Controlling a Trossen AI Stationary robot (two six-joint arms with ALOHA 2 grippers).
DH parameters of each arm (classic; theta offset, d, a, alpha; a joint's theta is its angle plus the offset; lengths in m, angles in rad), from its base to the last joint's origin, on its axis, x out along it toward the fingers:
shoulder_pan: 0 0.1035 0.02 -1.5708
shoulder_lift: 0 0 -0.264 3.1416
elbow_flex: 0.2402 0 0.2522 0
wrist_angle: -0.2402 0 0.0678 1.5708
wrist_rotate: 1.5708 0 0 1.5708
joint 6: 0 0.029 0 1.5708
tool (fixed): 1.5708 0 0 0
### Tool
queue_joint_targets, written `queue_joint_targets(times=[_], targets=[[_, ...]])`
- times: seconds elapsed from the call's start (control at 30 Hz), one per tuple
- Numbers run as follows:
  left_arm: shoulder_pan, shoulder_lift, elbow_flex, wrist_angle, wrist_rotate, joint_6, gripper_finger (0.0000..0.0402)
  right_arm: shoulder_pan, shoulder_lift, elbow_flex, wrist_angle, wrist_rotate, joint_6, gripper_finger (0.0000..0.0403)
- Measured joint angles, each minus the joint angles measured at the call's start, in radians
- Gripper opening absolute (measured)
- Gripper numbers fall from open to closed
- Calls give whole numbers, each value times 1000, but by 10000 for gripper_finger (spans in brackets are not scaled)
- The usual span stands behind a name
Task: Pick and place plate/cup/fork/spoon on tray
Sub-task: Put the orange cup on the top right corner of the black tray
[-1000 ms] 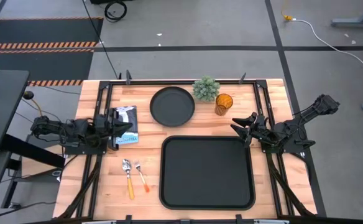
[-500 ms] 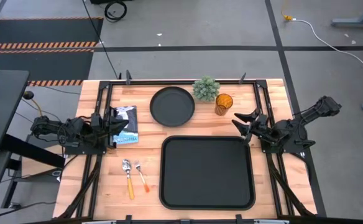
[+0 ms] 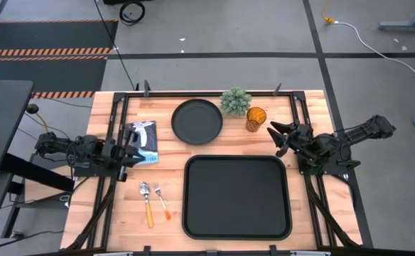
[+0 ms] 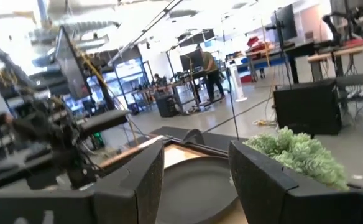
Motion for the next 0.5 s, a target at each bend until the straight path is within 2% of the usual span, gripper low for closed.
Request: queue_joint_targets(times=[0.07, 0.23, 0.4, 0.5], targets=[[0, 0, 0, 20, -45, -1, 25, -20, 0, 8, -37, 1, -12, 187], [2, 1, 0, 49, -358, -82, 25, -108, 0, 116, -301, 29, 78, 187], [1, 29, 0, 39, -388, -151, 36, -234, 35, 268, -707, -132, 285, 187], [1, 55, 0, 47, -389, -152, 46, -310, 90, 334, -877, -228, 363, 187]])
